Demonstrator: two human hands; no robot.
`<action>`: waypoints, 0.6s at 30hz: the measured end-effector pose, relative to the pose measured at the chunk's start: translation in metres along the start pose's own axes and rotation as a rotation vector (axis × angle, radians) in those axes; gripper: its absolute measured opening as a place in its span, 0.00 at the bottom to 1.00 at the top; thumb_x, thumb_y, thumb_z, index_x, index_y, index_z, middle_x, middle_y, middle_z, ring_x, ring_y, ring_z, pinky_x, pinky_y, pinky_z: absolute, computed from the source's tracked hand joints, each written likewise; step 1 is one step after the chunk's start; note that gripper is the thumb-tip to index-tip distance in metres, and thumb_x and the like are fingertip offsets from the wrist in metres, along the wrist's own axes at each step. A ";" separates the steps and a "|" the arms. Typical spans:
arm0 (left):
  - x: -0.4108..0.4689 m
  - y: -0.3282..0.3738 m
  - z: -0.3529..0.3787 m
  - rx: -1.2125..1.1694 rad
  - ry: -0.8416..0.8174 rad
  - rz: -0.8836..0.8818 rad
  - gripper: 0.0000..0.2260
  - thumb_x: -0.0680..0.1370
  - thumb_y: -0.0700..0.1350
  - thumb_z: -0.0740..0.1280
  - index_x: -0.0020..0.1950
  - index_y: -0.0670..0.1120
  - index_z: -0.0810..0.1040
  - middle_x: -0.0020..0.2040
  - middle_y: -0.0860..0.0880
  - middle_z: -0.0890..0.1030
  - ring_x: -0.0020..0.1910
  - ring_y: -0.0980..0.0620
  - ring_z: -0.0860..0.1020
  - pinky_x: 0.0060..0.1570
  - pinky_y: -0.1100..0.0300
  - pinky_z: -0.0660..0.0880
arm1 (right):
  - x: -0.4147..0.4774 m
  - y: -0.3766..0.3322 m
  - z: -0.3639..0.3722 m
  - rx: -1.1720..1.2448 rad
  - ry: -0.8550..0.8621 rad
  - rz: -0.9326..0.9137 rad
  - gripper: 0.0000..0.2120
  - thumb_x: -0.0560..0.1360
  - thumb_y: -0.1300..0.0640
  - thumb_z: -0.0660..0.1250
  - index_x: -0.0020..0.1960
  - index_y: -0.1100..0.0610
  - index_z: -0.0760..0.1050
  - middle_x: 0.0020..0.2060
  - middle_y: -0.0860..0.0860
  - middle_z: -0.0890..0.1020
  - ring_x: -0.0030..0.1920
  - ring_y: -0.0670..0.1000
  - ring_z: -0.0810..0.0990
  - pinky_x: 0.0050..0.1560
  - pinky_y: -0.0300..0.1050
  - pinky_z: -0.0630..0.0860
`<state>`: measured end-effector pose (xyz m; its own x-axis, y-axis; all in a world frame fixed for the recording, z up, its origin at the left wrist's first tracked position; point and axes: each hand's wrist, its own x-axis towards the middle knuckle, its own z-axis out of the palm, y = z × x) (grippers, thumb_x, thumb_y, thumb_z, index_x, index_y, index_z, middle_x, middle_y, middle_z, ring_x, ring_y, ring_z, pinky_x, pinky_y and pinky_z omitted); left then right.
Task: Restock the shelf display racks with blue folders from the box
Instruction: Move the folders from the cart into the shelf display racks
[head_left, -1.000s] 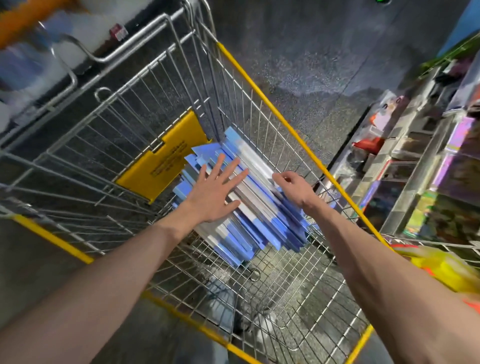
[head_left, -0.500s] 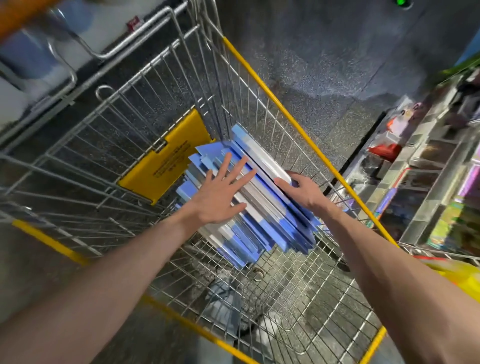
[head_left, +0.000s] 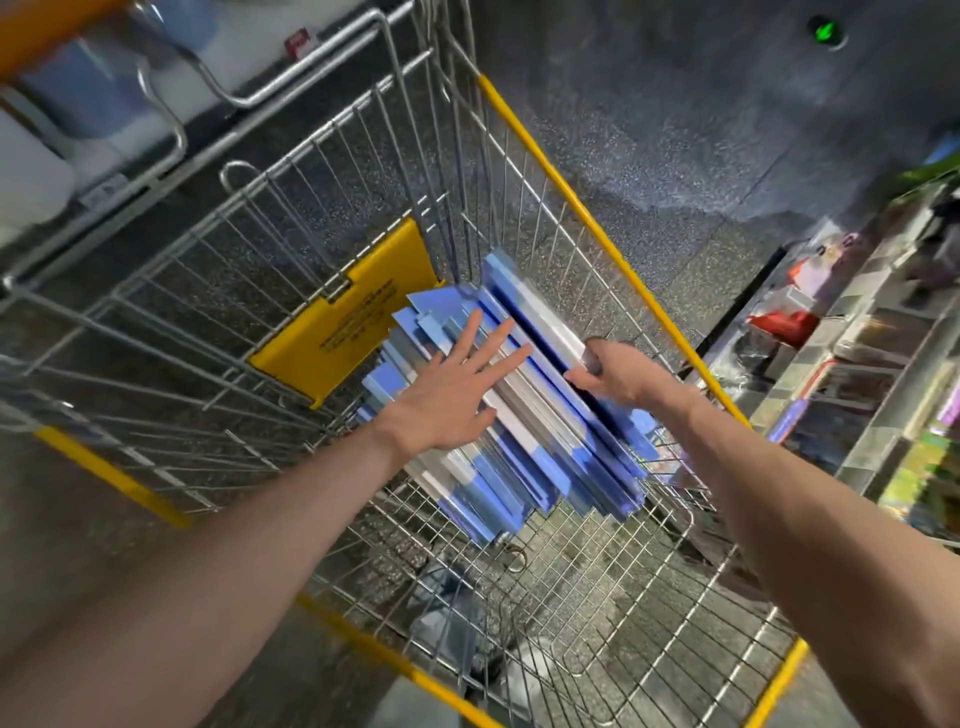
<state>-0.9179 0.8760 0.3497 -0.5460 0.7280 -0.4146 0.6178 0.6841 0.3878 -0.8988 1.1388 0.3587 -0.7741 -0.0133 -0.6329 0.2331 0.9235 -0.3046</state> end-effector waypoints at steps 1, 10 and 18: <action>0.000 0.000 -0.001 -0.010 -0.007 0.005 0.41 0.82 0.50 0.63 0.78 0.63 0.30 0.79 0.56 0.28 0.77 0.44 0.26 0.74 0.33 0.61 | 0.003 0.000 -0.001 -0.029 -0.004 0.004 0.17 0.80 0.51 0.64 0.38 0.56 0.62 0.30 0.50 0.69 0.35 0.56 0.69 0.34 0.48 0.60; 0.001 0.004 -0.011 -0.082 -0.125 0.000 0.35 0.83 0.53 0.60 0.82 0.59 0.39 0.79 0.56 0.29 0.77 0.46 0.26 0.76 0.31 0.46 | -0.018 -0.027 -0.024 -0.162 0.056 -0.065 0.15 0.76 0.64 0.63 0.33 0.56 0.65 0.31 0.59 0.75 0.39 0.65 0.78 0.36 0.41 0.62; 0.011 0.087 -0.076 -1.184 0.195 -0.480 0.48 0.70 0.79 0.58 0.78 0.46 0.64 0.77 0.49 0.68 0.74 0.48 0.68 0.74 0.48 0.63 | -0.090 -0.041 -0.058 0.015 0.166 -0.112 0.18 0.72 0.67 0.65 0.35 0.53 0.59 0.23 0.47 0.68 0.27 0.52 0.62 0.32 0.46 0.66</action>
<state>-0.9139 0.9468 0.4413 -0.7074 0.3257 -0.6273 -0.4818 0.4271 0.7651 -0.8727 1.1242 0.4699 -0.8819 -0.0507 -0.4687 0.1481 0.9141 -0.3776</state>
